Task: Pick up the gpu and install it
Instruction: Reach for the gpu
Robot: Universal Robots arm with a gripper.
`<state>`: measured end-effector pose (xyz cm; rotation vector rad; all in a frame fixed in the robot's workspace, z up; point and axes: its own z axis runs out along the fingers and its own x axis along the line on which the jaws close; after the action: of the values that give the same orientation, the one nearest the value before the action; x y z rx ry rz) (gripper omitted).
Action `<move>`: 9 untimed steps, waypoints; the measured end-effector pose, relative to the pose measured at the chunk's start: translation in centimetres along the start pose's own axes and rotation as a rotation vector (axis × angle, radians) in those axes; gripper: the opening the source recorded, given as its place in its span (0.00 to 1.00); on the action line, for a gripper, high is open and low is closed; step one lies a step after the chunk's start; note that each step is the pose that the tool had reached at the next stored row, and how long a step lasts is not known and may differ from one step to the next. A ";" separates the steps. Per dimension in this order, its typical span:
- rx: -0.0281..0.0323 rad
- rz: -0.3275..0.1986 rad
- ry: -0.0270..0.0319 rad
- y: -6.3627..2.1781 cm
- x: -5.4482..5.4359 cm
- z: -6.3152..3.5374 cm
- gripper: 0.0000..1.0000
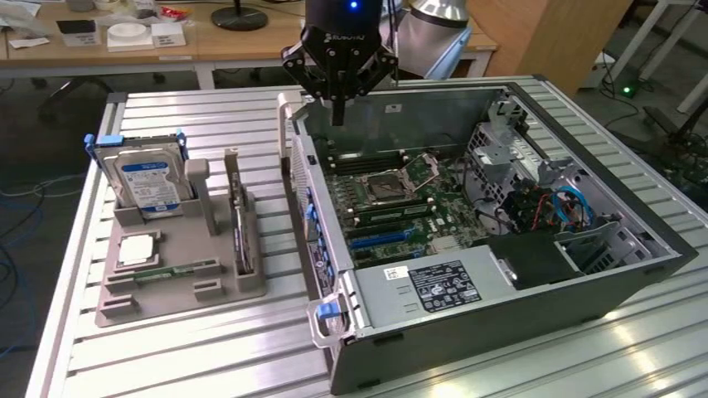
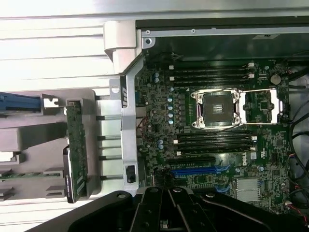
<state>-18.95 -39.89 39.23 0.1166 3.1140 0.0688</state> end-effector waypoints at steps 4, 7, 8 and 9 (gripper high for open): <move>0.0000 0.000 0.0001 -0.03 0.4 0.00 0.11; 0.0000 0.000 0.0001 -0.05 0.7 0.00 0.11; 0.0000 0.000 0.0001 -0.06 0.8 -0.01 0.11; -0.0001 0.000 0.0001 -0.07 0.9 0.00 0.11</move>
<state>-19.89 -39.88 39.21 0.1167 3.1141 0.0689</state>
